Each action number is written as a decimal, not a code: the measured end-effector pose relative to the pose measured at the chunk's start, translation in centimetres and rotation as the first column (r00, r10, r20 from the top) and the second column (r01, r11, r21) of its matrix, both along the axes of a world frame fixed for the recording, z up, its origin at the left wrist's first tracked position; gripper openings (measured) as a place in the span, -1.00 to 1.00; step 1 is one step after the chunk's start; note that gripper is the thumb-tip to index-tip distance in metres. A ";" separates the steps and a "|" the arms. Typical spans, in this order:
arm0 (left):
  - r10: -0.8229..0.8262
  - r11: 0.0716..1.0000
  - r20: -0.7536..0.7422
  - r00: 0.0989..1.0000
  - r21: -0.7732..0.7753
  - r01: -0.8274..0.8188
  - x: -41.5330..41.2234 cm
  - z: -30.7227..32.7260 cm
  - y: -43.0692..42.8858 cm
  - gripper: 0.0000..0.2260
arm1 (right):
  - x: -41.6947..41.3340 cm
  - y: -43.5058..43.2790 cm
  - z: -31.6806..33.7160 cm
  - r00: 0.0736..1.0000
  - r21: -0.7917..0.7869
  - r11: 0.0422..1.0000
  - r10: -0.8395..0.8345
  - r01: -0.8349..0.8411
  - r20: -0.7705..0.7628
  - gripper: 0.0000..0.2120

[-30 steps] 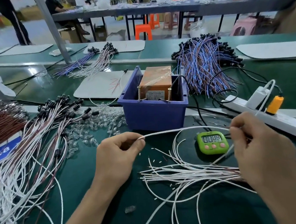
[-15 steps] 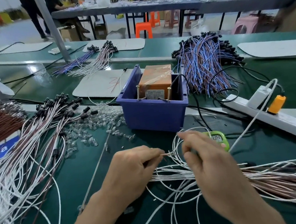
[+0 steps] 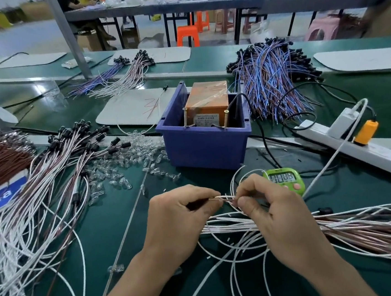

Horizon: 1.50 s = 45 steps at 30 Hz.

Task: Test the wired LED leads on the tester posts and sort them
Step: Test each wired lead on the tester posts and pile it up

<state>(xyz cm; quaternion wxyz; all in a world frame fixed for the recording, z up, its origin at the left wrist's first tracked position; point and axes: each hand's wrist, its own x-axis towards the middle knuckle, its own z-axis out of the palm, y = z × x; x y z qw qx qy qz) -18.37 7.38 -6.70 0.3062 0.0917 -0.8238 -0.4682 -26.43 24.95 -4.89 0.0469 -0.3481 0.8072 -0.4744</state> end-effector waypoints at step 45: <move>-0.082 0.993 0.105 0.991 -0.072 0.090 0.1 0.6 1.2 -0.72 | 0.1 -0.6 -0.3 0.994 -0.255 0.961 -0.094 0.105 0.054 -0.74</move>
